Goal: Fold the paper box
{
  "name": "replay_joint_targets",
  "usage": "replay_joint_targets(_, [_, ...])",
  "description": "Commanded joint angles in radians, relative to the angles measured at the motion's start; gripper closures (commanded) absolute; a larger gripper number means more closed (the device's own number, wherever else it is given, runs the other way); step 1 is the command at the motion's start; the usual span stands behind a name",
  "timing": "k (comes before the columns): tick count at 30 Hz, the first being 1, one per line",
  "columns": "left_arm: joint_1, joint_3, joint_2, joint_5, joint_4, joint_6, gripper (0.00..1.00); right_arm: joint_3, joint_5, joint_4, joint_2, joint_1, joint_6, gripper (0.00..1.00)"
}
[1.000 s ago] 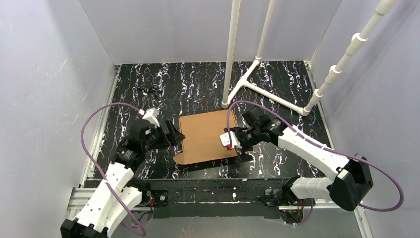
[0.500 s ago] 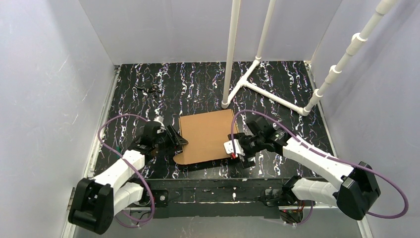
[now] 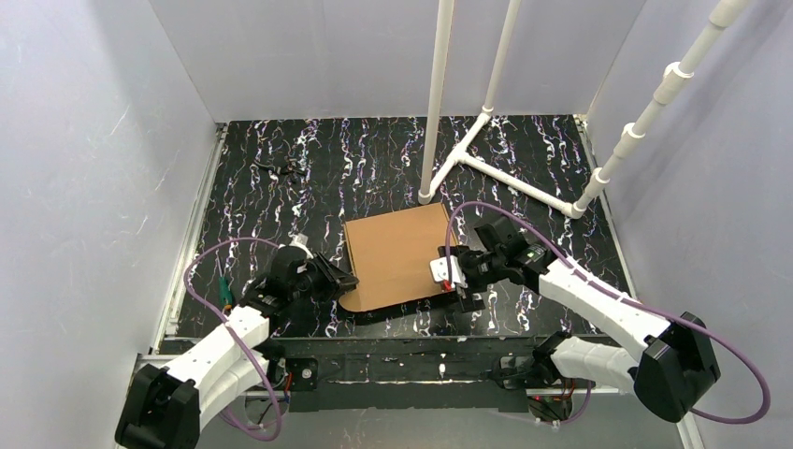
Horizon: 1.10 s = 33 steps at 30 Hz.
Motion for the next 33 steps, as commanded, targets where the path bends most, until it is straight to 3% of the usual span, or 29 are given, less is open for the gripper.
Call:
replay_joint_targets(1, [-0.014, -0.011, -0.020, -0.032, -0.005, -0.046, 0.80, 0.006, -0.068, -0.011, -0.009, -0.009, -0.053, 0.02])
replay_joint_targets(6, [-0.022, 0.031, -0.009, 0.019, -0.001, 0.048, 0.76, 0.090, -0.133, -0.005, 0.021, -0.023, 0.135, 0.02])
replay_joint_targets(9, [-0.022, 0.049, -0.057, -0.026, -0.072, 0.177, 0.74, 0.221, -0.226, -0.221, 0.056, -0.075, 0.152, 0.02])
replay_joint_targets(11, [-0.021, 0.036, -0.085, -0.066, -0.104, 0.212, 0.73, 0.293, -0.237, -0.361, 0.097, -0.111, 0.137, 0.07])
replay_joint_targets(13, [-0.022, 0.000, -0.077, -0.050, -0.040, 0.208, 0.77, 0.292, -0.178, -0.406, 0.123, -0.168, 0.153, 0.19])
replay_joint_targets(15, [-0.024, -0.011, -0.034, -0.004, 0.013, 0.192, 0.85, 0.264, -0.144, -0.312, 0.148, -0.316, 0.265, 0.42])
replay_joint_targets(17, [-0.032, 0.005, 0.024, 0.016, 0.017, 0.210, 0.89, 0.257, -0.212, -0.282, 0.180, -0.485, 0.280, 0.58])
replay_joint_targets(20, [-0.058, 0.017, 0.050, 0.030, 0.031, 0.226, 0.92, 0.241, -0.093, -0.090, 0.194, -0.557, 0.478, 0.84])
replay_joint_targets(24, [-0.090, 0.024, 0.059, 0.035, 0.032, 0.241, 0.95, 0.144, 0.192, 0.319, 0.213, -0.515, 0.701, 0.93])
replay_joint_targets(29, [-0.156, 0.028, 0.136, 0.080, 0.107, 0.220, 0.96, 0.216, 0.399, 0.428, 0.424, -0.372, 0.730, 0.99])
replay_joint_targets(33, [-0.236, 0.057, 0.236, 0.097, 0.163, 0.214, 0.95, 0.248, 0.383, 0.451, 0.539, -0.350, 0.719, 0.97])
